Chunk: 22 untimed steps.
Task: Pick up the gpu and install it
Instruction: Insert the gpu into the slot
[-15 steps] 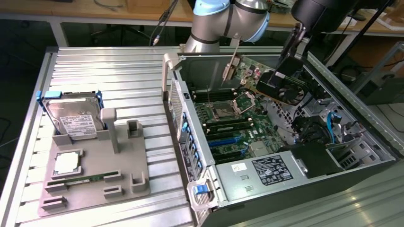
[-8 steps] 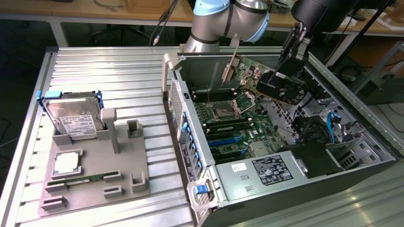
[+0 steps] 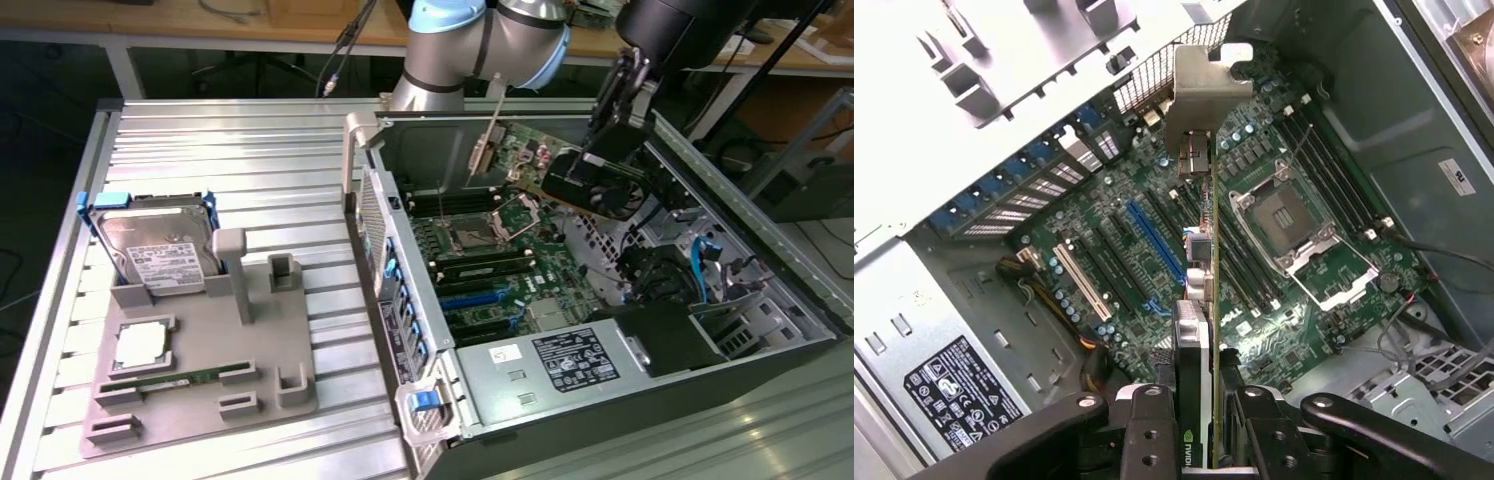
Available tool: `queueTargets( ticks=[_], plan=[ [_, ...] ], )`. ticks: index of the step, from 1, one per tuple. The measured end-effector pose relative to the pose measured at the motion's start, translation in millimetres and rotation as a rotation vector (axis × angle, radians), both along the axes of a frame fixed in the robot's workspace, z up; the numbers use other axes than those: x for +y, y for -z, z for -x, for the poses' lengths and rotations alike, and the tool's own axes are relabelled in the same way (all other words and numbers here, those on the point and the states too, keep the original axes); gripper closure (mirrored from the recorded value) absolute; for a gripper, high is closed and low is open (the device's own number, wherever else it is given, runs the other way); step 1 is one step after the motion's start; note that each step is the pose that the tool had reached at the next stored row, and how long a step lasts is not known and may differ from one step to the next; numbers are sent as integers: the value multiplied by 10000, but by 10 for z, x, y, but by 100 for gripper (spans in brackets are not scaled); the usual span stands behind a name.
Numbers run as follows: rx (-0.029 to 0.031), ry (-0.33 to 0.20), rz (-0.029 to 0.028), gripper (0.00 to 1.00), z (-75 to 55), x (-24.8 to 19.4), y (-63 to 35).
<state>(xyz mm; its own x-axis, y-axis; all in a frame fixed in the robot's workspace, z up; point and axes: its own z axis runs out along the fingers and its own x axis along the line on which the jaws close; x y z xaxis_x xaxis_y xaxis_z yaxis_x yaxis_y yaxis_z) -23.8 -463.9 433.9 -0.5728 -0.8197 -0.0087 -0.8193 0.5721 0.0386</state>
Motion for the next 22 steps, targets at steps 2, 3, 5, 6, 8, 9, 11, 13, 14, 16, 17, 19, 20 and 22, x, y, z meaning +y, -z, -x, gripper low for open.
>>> queueTargets(
  ticks=[2, 3, 5, 6, 8, 9, 11, 13, 14, 16, 17, 19, 20, 22],
  plan=[
    [0, -92, 0, 73, 0, 0, 0],
    [0, -140, 0, 73, 0, 0, 0],
    [0, -262, 0, 73, 0, 0, 0],
    [0, -320, 0, 73, 0, 0, 0],
    [0, -458, 0, 73, 0, 0, 0],
    [0, -531, 0, 73, 0, 0, 0],
    [0, -683, 0, 73, 0, 0, 0],
    [0, -809, 0, 73, 0, 0, 0],
    [0, -883, 1, 73, 0, 0, 0],
    [0, -1058, 0, 73, 0, 0, 0],
    [0, -1166, 0, 73, 0, 0, 0],
    [0, -1540, 0, 73, 0, 0, 0],
    [-1, -1698, -1, 73, 1, 0, 0],
    [0, -1923, 0, 73, 1, 0, 0]
  ],
)
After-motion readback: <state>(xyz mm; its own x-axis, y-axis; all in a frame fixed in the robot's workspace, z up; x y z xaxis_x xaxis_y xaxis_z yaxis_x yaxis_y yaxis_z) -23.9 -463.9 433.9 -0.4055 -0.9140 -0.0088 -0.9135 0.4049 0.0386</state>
